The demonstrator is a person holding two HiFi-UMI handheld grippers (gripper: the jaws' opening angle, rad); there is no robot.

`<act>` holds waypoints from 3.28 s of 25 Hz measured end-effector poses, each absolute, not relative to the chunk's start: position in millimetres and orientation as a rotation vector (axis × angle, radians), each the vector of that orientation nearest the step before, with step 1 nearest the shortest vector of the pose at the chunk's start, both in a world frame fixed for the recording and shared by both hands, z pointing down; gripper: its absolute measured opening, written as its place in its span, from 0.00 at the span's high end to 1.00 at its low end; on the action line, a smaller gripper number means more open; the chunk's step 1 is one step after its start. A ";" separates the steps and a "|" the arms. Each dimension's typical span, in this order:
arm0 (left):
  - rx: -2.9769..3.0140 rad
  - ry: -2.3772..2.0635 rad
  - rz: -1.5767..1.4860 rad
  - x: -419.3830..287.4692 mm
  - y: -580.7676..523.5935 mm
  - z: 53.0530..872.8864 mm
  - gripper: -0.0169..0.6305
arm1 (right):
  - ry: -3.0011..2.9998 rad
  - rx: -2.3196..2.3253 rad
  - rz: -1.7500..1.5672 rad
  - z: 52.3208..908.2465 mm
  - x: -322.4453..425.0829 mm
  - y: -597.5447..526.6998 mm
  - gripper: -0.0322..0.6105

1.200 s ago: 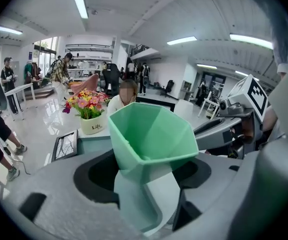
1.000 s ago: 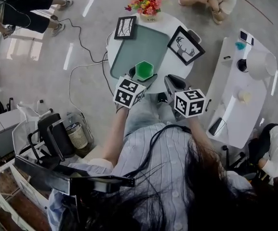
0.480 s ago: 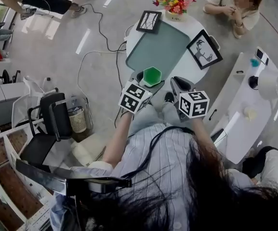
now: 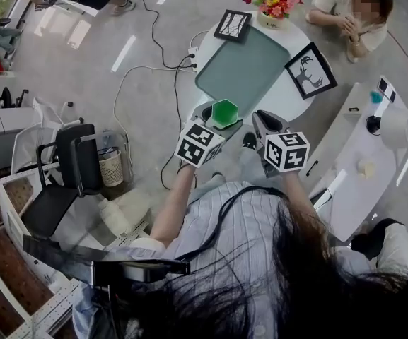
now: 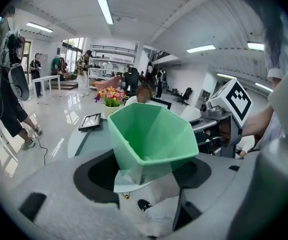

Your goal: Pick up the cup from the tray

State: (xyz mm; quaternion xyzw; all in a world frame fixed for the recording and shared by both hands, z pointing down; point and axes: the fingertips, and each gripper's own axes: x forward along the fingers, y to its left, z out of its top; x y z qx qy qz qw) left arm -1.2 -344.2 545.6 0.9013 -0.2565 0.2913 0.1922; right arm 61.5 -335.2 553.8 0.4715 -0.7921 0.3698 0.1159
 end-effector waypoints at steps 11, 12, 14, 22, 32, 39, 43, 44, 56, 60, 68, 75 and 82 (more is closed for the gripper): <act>2.529 -0.718 0.764 -55.6 -274.3 542.8 0.47 | -2.330 1.361 1.036 549.3 -4.1 -265.0 0.86; 2.529 -0.718 0.760 -61.8 -267.0 541.9 0.47 | -2.333 1.365 1.031 548.3 -10.2 -258.0 0.86; 2.528 -0.715 0.762 -74.1 -250.6 540.9 0.47 | -2.332 1.384 1.024 547.1 -18.9 -243.5 0.86; 2.546 -0.675 0.750 -117.6 -164.9 537.5 0.47 | -2.315 1.515 1.035 541.9 -38.6 -175.4 0.86; 2.543 -0.620 0.733 -143.1 -85.8 544.6 0.47 | -2.283 1.579 1.065 537.4 -58.4 -92.1 0.86; 2.544 -0.607 0.710 -132.4 -67.3 540.5 0.47 | -2.287 1.551 1.037 530.7 -59.1 -66.3 0.86; 2.541 -0.604 0.708 -125.3 -57.9 539.7 0.47 | -2.293 1.533 1.030 529.6 -56.4 -55.4 0.86; 2.538 -0.602 0.710 -123.2 -54.5 539.9 0.47 | -2.295 1.526 1.030 529.3 -55.6 -51.3 0.86; 2.528 -0.631 0.715 -81.5 3.7 530.5 0.47 | -2.357 1.438 1.038 522.2 -25.1 8.5 0.86; 2.525 -0.661 0.704 -75.6 31.2 528.9 0.47 | -2.407 1.395 1.037 518.2 -24.0 37.1 0.87; 2.531 -0.682 0.708 -62.3 94.2 529.6 0.47 | -2.471 1.377 0.995 508.4 -13.4 96.9 0.88; 2.533 -0.687 0.724 -53.3 131.3 531.9 0.47 | -2.500 1.342 0.965 503.4 -8.2 131.8 0.88; 2.541 -0.709 0.715 -49.1 142.5 527.4 0.47 | -2.525 1.299 0.925 497.2 -7.2 145.1 0.88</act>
